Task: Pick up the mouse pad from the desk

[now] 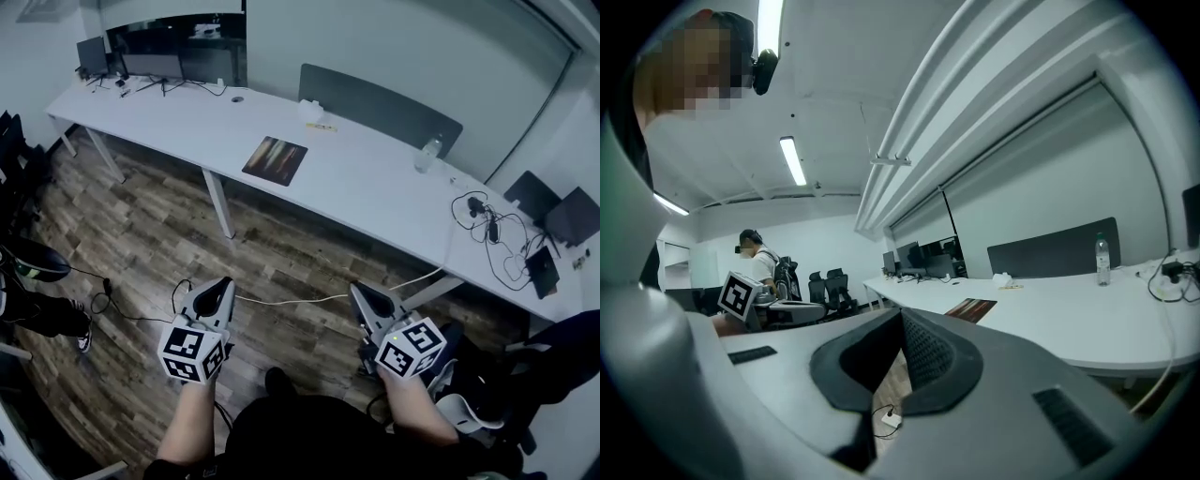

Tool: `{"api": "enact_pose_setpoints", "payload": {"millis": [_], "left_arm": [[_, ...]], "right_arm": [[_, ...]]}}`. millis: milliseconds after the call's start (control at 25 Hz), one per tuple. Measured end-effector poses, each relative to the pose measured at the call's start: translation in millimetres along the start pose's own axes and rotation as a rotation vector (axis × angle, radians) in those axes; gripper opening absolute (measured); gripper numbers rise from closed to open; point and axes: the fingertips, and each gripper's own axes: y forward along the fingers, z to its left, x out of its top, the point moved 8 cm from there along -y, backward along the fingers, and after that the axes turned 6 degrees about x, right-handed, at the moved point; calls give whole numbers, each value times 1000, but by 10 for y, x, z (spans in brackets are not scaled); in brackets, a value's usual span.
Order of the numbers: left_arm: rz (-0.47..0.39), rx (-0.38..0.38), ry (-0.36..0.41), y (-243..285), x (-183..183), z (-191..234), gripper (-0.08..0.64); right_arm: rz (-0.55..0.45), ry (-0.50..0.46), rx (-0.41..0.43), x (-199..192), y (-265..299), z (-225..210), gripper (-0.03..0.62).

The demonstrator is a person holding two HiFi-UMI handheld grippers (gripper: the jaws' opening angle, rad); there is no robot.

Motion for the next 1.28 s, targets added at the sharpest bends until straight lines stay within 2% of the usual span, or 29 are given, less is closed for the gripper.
{"api": "enact_pose_setpoints", "payload": {"millis": [320,600,920,1280], "left_arm": [[0,-31,16,274,90,261,18],[26,-53,24,664,173,277,18],[47,2,25,1546,371,459,18],[93,14,17,2627,655,516,18]], "right_arm": [[-20,22,-34,43,227,-124,5],[-48,45,-58,122,379,-527,5],[-50,73,-21,256,959,-1467,5],[-28,97,23,542,1541,-2440,5]]}}
